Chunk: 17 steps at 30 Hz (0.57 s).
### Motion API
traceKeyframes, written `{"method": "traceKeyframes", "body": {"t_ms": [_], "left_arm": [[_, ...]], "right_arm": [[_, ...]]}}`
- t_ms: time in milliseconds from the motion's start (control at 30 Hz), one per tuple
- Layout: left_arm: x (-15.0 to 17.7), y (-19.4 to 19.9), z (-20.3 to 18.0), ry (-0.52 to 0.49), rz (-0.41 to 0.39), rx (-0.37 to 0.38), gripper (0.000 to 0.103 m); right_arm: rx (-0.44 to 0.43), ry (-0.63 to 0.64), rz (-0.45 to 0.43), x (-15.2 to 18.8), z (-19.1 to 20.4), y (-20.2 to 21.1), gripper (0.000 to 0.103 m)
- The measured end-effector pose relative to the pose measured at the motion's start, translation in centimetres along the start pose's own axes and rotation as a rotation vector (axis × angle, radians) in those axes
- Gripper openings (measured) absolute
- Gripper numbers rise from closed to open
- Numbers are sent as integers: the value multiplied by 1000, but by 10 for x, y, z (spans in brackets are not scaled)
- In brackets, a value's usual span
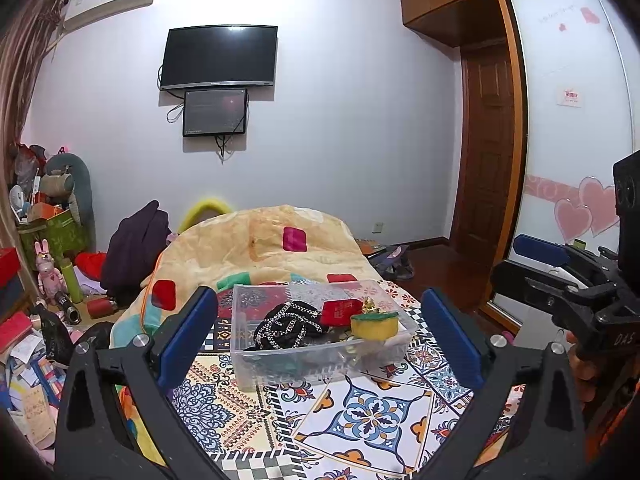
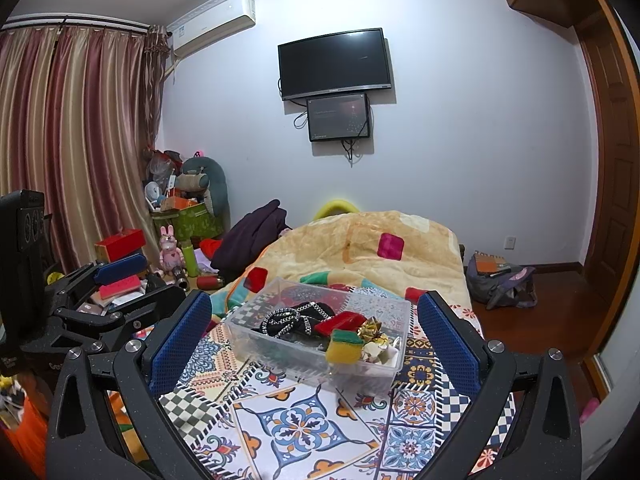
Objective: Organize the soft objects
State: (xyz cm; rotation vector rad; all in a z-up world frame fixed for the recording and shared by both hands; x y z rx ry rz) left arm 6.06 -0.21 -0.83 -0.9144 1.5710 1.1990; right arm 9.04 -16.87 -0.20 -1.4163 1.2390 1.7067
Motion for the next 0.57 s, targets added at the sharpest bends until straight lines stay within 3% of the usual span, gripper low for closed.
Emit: {"method": "traceKeyframes", "body": {"t_ms": [567], "left_arm": [[2,-2,2,19,15,11,103]], "right_arm": [[-7,-7,40,4,0,-8,103]]}}
Point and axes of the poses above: each gripper's, at about its wrist camera, not at the fingertips, and y roughly against the way its jaws point, z to its left, x to its underside, the point moved 5 cm from there along -y, roughly the way its jaws point, and after that the axes turned 11 degrees about x, right-handed, at the moved point
